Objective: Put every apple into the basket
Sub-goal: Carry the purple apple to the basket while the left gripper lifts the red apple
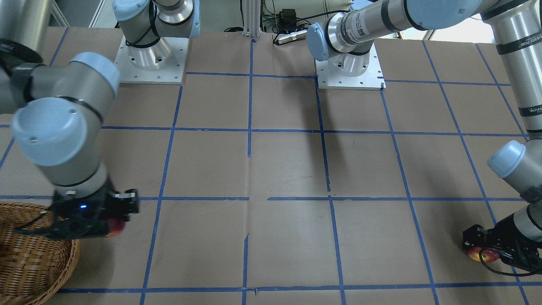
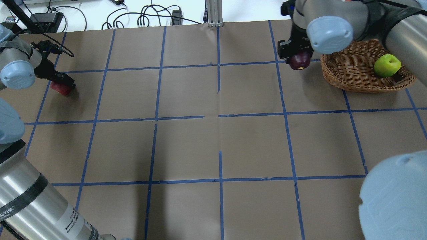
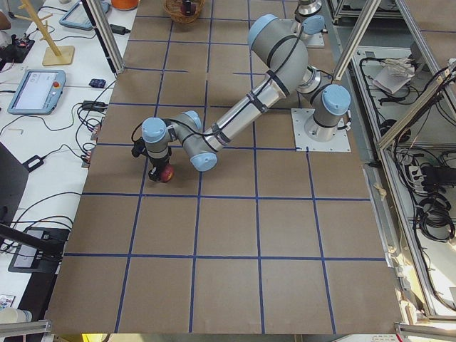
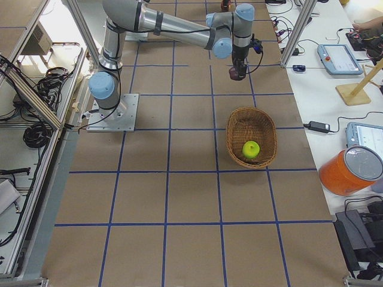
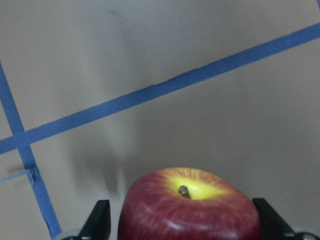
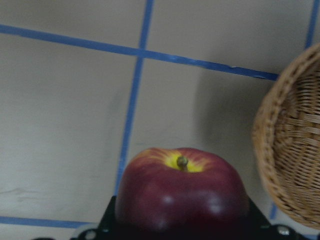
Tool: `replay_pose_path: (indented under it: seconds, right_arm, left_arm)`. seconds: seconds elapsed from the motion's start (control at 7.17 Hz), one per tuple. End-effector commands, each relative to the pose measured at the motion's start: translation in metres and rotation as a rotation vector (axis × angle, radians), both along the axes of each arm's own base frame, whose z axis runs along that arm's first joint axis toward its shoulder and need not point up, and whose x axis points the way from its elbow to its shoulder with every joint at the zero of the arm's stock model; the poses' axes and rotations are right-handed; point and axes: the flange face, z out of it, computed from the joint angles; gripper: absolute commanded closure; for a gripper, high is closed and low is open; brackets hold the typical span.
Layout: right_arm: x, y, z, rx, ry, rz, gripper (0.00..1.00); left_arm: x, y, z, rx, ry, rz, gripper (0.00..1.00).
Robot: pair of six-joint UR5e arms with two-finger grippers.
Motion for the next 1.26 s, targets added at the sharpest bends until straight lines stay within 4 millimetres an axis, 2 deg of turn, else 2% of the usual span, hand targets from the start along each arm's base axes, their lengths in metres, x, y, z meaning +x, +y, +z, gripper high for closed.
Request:
replay_pose_path:
  seconds: [0.0,0.14,0.28,0.42,0.56,0.7,0.98,1.12]
  right_arm:
    - [-0.148,-0.004,-0.005,0.030,0.023,-0.054,1.00]
    - [-0.182,-0.008,-0.022,0.032,0.029,-0.064,1.00]
    - [-0.216,-0.024,-0.053,-0.020,0.059,-0.062,1.00]
    - [-0.235,-0.027,-0.074,-0.022,0.049,-0.071,0.85]
    - [-0.236,-0.027,-0.081,-0.014,0.036,-0.082,0.38]
    - [-0.231,-0.030,-0.084,-0.037,-0.017,-0.100,0.00]
    - [-0.226,-0.033,-0.081,-0.067,-0.072,-0.152,0.00]
    - [-0.227,-0.037,-0.072,-0.076,-0.066,-0.152,0.00]
  left_arm:
    - [-0.036,0.005,0.025,0.093,0.049,0.055,0.67]
    - [-0.080,0.010,0.045,0.157,0.077,0.122,0.67]
    - [-0.125,0.015,0.061,0.190,0.082,0.213,0.67]
    - [-0.180,0.026,0.072,0.212,0.083,0.286,0.67]
    - [-0.239,0.039,0.079,0.222,0.077,0.351,0.67]
    - [-0.309,0.058,0.084,0.240,0.091,0.414,0.67]
    - [-0.462,0.105,0.086,0.237,0.107,0.577,0.67]
    - [-0.535,0.122,0.082,0.150,0.114,0.566,0.62]
